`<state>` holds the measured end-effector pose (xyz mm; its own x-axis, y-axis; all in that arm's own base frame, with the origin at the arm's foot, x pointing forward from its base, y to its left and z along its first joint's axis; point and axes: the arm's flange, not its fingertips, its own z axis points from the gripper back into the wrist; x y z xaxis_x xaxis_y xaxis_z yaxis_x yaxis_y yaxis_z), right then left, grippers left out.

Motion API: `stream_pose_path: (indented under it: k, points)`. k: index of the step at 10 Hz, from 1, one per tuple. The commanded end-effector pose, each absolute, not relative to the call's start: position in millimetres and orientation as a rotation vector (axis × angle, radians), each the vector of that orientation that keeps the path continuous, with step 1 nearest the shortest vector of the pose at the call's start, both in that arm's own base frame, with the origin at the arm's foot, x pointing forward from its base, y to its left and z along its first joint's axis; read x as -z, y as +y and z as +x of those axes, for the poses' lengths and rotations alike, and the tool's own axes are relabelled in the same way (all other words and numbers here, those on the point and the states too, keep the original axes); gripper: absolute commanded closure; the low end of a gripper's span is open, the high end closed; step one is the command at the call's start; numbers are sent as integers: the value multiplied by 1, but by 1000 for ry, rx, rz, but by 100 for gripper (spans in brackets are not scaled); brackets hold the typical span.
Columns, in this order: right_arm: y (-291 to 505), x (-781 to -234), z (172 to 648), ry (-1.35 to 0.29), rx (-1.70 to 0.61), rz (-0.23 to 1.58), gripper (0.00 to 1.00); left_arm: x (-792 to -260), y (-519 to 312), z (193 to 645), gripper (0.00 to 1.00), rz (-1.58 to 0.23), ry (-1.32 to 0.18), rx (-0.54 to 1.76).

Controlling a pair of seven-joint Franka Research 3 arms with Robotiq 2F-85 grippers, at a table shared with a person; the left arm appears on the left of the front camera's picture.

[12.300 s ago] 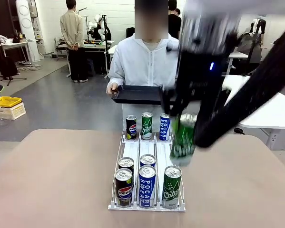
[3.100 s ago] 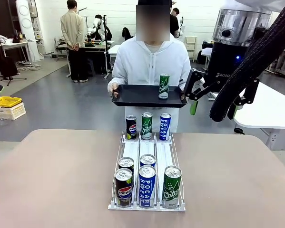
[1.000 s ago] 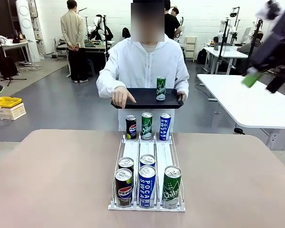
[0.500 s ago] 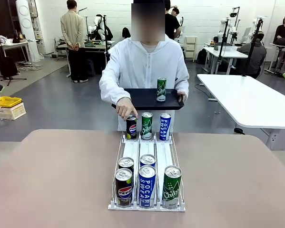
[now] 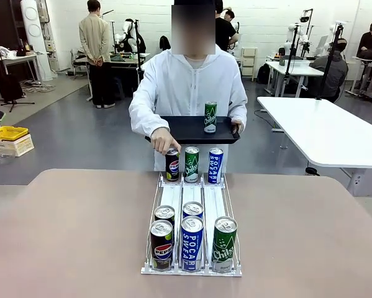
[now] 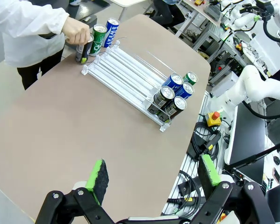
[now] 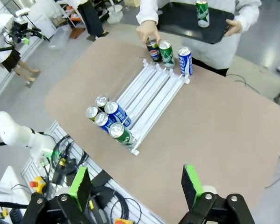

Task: Retrieve and hand over the desired beverage to the person.
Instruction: Pick up another can of the same type that the person held from the Automatic Can Dispenser.

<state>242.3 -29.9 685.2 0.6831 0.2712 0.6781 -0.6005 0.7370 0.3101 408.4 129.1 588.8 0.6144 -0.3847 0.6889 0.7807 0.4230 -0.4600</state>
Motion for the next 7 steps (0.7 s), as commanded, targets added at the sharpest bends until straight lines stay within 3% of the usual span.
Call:
stream_pose_path:
  k: [1,7]
  points:
    - [-26,-670,251,-617,-529,562,0,-592,129,408,0,-861,-537,774]
    - [-30,-685,242,-649,-517,551,0,-592,129,408,0,-861,-537,774]
